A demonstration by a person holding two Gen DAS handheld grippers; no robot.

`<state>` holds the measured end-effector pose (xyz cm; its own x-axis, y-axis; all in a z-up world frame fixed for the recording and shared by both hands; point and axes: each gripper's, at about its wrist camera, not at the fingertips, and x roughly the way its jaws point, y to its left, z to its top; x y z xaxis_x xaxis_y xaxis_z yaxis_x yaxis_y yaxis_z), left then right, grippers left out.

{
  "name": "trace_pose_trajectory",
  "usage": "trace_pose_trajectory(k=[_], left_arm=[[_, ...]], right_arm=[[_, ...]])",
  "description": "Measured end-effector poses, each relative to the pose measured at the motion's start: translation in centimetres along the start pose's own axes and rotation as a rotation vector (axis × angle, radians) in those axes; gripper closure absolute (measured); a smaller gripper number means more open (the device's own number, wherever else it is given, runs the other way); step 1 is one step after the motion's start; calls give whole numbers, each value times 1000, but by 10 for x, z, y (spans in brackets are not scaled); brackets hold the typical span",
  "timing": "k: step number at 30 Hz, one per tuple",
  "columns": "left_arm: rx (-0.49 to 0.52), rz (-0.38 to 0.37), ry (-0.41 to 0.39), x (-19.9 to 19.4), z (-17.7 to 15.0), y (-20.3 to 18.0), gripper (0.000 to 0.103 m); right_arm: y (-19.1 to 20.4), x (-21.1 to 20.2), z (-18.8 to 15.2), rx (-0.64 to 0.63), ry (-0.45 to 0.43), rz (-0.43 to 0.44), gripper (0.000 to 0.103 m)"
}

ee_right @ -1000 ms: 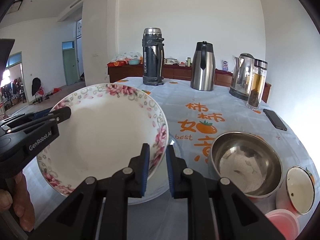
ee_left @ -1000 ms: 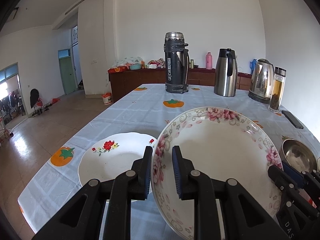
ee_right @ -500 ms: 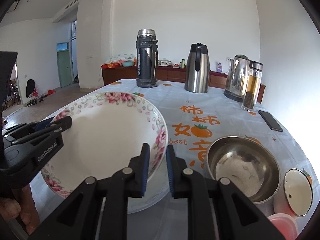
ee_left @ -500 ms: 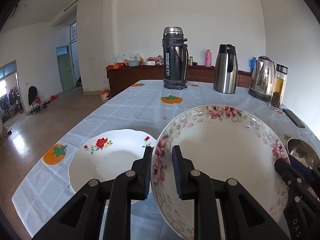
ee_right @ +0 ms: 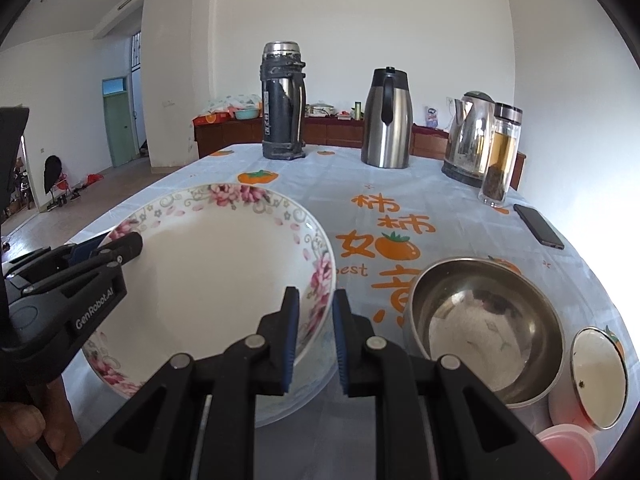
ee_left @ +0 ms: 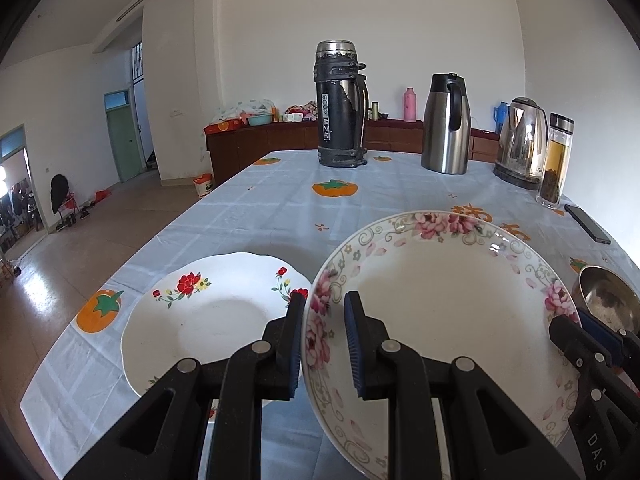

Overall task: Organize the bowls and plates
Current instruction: 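Lower the pink-floral plate onto the blue-patterned plate with the left tool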

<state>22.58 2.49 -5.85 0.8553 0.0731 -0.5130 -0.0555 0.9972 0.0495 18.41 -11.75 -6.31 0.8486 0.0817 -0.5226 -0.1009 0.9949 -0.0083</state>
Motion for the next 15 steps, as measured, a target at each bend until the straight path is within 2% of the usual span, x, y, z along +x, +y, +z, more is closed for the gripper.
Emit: trace_pose_trajectory(k=[15], left_arm=[[10, -23, 54, 15, -4, -4, 81]], right_arm=[[-4, 8, 0, 15, 46, -24, 86]])
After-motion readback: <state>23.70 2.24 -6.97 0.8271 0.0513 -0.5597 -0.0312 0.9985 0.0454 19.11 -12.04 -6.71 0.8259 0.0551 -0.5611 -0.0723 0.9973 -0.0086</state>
